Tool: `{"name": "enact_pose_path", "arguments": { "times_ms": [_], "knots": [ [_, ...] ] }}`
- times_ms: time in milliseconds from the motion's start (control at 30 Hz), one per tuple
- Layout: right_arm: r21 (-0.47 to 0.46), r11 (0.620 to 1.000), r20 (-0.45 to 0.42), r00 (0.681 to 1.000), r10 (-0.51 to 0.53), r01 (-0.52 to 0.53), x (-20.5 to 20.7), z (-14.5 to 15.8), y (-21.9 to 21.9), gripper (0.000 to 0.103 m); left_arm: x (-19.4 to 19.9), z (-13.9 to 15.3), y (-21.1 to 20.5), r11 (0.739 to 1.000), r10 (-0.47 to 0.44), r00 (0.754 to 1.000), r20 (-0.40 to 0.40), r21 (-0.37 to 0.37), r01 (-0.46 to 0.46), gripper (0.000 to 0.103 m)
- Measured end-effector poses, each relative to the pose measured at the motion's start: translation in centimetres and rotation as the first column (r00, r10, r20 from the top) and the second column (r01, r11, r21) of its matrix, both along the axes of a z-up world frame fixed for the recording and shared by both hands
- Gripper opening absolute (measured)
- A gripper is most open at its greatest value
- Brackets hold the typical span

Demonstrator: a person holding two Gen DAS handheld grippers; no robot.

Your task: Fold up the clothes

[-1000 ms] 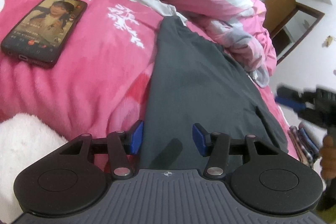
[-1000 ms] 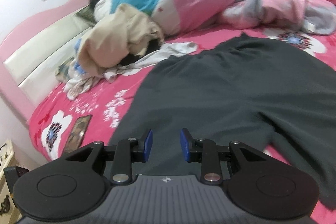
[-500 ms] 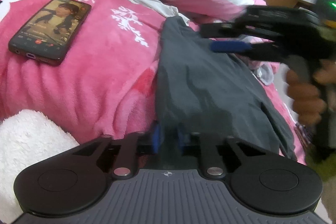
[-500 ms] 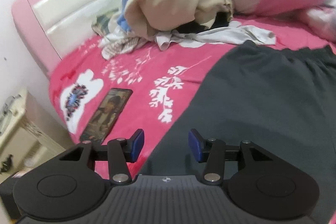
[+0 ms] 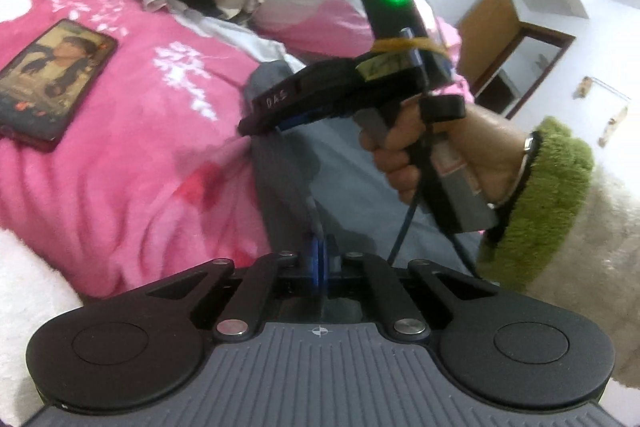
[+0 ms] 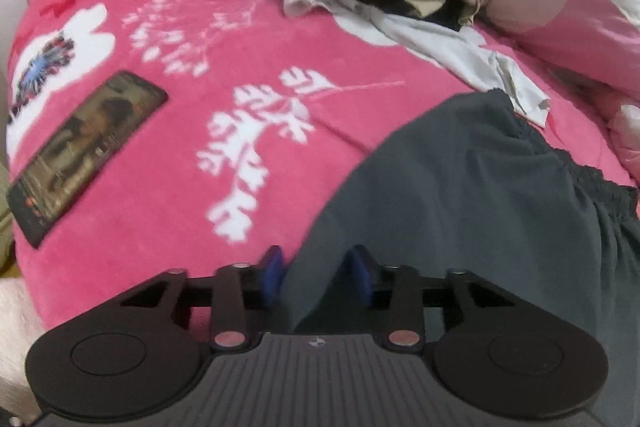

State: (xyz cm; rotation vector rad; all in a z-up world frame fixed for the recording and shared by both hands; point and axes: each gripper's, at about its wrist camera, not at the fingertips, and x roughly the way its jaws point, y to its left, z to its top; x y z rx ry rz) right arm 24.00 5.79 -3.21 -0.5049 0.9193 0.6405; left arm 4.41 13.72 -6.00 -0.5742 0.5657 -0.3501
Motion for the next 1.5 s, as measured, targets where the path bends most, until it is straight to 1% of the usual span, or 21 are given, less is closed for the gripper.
{"name": "enact_pose_path", "arguments": {
  "times_ms": [33,67,100,133,267,367,533,733,933,1100,1267,1333,1400,1500],
  "knots": [
    [0.008,1.000,-0.003,1.000,0.005,-0.005,0.0,0.0,-0.3,0.011,-0.1,0.1,-0.1,1.000,-0.004,1.000,0.010,0.000,0.004,0.000],
    [0.013,1.000,0.002,1.000,0.005,-0.005,-0.1,0.1,-0.5,0.009,0.0,0.2,-0.1,1.000,-0.006,1.000,0.019,-0.004,0.006,0.000],
    [0.021,1.000,0.015,1.000,0.005,-0.005,-0.2,0.3,-0.8,0.004,0.0,0.3,-0.1,1.000,-0.005,1.000,0.023,-0.011,0.006,0.000],
    [0.028,1.000,0.031,0.999,0.007,-0.008,-0.3,0.6,-1.1,0.003,0.1,0.4,-0.2,1.000,-0.007,1.000,0.022,-0.019,0.007,0.000],
    [0.090,0.996,0.073,0.997,-0.015,0.008,-0.1,2.5,-2.4,0.002,0.8,1.1,-0.3,0.999,-0.020,0.999,0.033,-0.050,0.022,0.000],
    [0.119,0.993,0.106,0.994,-0.019,0.007,0.2,4.0,-3.2,0.002,1.3,1.8,-0.9,0.997,-0.037,0.998,0.051,-0.066,0.041,0.000],
    [0.103,0.995,0.176,0.984,-0.034,0.016,1.2,5.9,-5.1,0.002,3.1,2.7,-2.1,0.990,-0.067,0.996,0.056,-0.119,0.073,0.000],
    [0.126,0.990,0.236,0.968,-0.087,0.059,3.2,8.1,-9.0,0.002,6.5,4.6,-5.3,0.983,-0.126,0.988,0.085,-0.123,0.136,0.000],
    [0.196,0.971,0.254,0.949,-0.185,0.137,6.6,9.5,-15.1,0.002,10.8,6.2,-10.0,0.970,-0.199,0.975,0.096,-0.122,0.210,0.000],
    [0.277,0.936,0.241,0.928,-0.285,0.216,9.5,9.9,-21.7,0.002,14.6,6.8,-15.2,0.951,-0.285,0.955,0.078,-0.102,0.292,0.000],
    [0.357,0.881,0.208,0.894,-0.398,0.309,12.2,9.4,-29.8,0.002,17.7,6.8,-21.6,0.921,-0.381,0.923,0.061,-0.059,0.384,0.000],
    [0.380,0.855,0.188,0.876,-0.445,0.353,13.0,8.5,-33.3,0.002,18.9,6.3,-24.2,0.907,-0.418,0.907,0.048,-0.038,0.420,0.000],
    [0.395,0.828,0.163,0.857,-0.488,0.397,13.7,7.3,-36.6,0.002,19.8,5.4,-26.6,0.893,-0.449,0.894,0.015,-0.029,0.449,0.000],
    [0.421,0.779,0.091,0.833,-0.546,0.464,14.8,4.7,-41.2,0.002,21.0,3.7,-29.5,0.877,-0.480,0.876,-0.039,-0.012,0.480,0.000]
  ]
}}
